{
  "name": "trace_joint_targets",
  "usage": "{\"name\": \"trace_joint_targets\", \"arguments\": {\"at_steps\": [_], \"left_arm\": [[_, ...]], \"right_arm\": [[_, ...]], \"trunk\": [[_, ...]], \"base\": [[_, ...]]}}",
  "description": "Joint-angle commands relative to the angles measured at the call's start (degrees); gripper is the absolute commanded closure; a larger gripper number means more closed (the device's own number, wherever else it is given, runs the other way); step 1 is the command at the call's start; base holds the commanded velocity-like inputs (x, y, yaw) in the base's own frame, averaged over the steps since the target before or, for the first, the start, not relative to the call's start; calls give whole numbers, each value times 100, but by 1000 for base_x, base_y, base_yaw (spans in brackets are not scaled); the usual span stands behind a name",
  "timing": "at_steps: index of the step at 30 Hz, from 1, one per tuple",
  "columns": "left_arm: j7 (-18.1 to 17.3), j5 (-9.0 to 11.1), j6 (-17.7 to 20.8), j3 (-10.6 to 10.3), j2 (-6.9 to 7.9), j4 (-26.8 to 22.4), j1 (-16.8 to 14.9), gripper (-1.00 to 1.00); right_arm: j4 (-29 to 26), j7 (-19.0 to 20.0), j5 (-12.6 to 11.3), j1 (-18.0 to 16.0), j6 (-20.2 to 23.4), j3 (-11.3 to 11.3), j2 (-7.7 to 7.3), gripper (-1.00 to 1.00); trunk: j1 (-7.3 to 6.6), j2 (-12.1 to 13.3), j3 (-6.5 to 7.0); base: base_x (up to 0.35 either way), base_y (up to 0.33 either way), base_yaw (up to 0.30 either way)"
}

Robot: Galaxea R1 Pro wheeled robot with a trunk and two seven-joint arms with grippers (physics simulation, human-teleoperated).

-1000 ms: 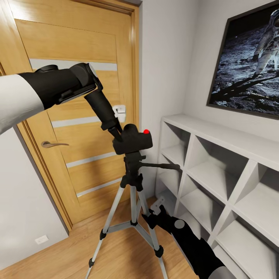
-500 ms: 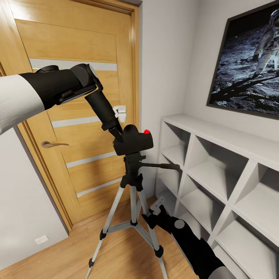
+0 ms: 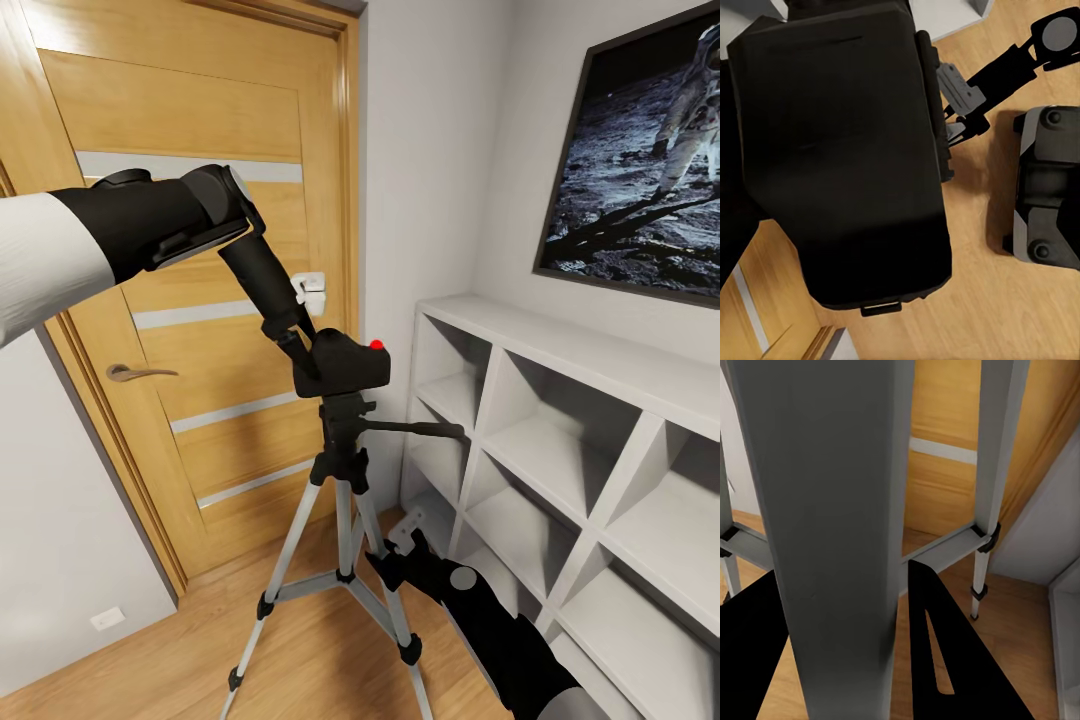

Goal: Attach the digital camera to the camera tripod in the bedroom.

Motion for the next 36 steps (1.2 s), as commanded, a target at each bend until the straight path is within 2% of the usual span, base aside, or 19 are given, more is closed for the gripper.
{"name": "trace_joint_targets", "arguments": {"at_steps": [1, 14, 17, 20, 22, 23, 25, 26, 28, 29, 31, 32, 36], "left_arm": [[-2, 40, 60, -30, 5, -8, -15, -100], [1, 48, 56, -2, 59, -17, -19, -100], [8, 56, 54, 62, 154, -18, -16, -100], [26, 142, 51, 281, 313, -10, -4, -100], [45, 250, 51, 500, 479, -3, 15, -100], [81, 360, 53, 729, 687, 16, 56, -100], [152, 443, 58, 941, 901, 73, 144, -100], [222, 496, 59, 1130, 1112, 138, 278, -100], [271, 526, 66, 1308, 1335, 185, 435, -100], [311, 547, 70, 1489, 1571, 225, 612, -100], [364, 558, 69, 1678, 1805, 252, 827, -100], [461, 563, 66, 1875, 2035, 269, 1102, -100], [848, 572, 37, 2353, 2497, 287, 1767, -100]], "right_arm": [[17, 26, -60, 0, -1, -8, 2, 100], [17, 26, -61, 0, -1, -9, 2, 100], [17, 26, -60, 0, -2, -9, 2, 100], [17, 26, -60, 0, -2, -9, 2, 100], [17, 26, -60, 0, -2, -9, 2, 100], [17, 26, -60, 0, -2, -9, 2, 100], [17, 26, -60, 0, -2, -9, 2, 100], [17, 26, -60, 0, -2, -9, 2, 100], [17, 26, -60, 0, -2, -9, 2, 100], [17, 26, -60, 0, -2, -9, 2, 100], [17, 26, -60, 0, -2, -9, 2, 100], [17, 26, -60, 0, -2, -9, 2, 100], [17, 29, -60, 0, -2, -9, 2, 100]], "trunk": [[6, -10, -17], [6, -10, -17], [6, -10, -17], [6, -10, -17], [6, -10, -17], [6, -10, -17], [6, -10, -17], [6, -10, -17], [6, -10, -17], [6, -10, -17], [6, -10, -17], [6, -10, -17], [6, -10, -17]], "base": [[0, 0, 0], [0, 0, 0], [0, 0, 0], [0, 0, 0], [0, 0, 0], [0, 0, 0], [0, 0, 0], [0, 0, 0], [0, 0, 0], [0, 0, 0], [0, 0, 0], [0, 0, 0], [0, 0, 0]]}}
